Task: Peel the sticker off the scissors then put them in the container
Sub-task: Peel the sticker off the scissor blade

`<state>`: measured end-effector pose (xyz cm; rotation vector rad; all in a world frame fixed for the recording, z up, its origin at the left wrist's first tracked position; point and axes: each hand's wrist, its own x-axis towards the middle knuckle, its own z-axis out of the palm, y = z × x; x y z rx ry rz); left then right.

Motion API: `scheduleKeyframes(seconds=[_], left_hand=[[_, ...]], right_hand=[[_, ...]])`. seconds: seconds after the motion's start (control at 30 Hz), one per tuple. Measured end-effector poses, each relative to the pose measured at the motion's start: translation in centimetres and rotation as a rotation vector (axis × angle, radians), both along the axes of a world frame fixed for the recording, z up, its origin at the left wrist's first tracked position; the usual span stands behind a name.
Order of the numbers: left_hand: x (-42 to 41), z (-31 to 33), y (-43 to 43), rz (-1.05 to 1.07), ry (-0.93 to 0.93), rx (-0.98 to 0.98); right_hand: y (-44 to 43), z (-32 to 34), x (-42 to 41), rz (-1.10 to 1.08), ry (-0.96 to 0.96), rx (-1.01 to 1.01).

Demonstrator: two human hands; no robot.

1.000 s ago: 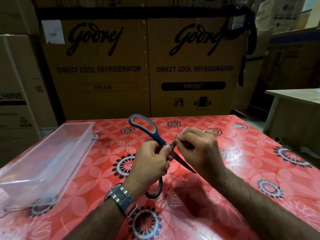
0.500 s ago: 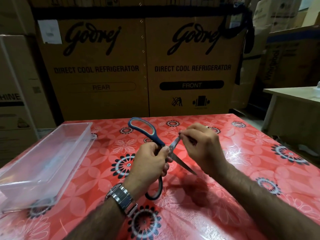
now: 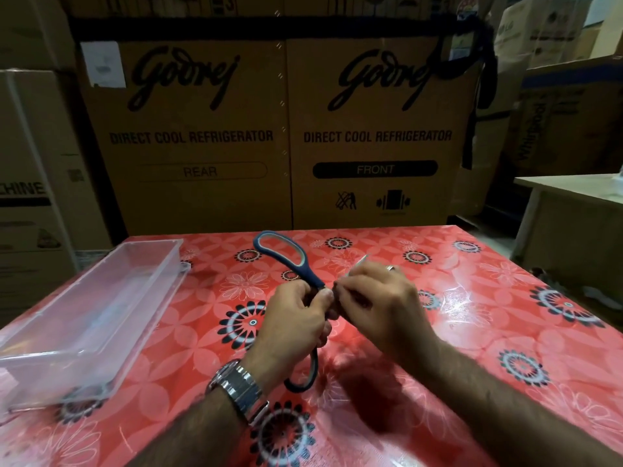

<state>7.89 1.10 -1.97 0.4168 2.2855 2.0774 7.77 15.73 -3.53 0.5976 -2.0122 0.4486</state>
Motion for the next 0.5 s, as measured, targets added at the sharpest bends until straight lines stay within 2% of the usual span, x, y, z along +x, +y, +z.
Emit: scheduleKeyframes(seconds=[0.13, 0.33, 0.5], left_hand=[[0.2, 0.0, 0.1, 0.01, 0.015, -0.002], [0.1, 0.0, 0.4, -0.002, -0.001, 0.013], [0.2, -0.1, 0.3, 0.002, -0.028, 0.004]], right_hand=[[2.1, 1.1, -2.2, -0.079, 0.013, -0.119], [0.0, 0.1, 0.2, -0.007, 0.022, -0.002], [3.2, 1.2, -2.4, -0.104, 0.04, -0.122]])
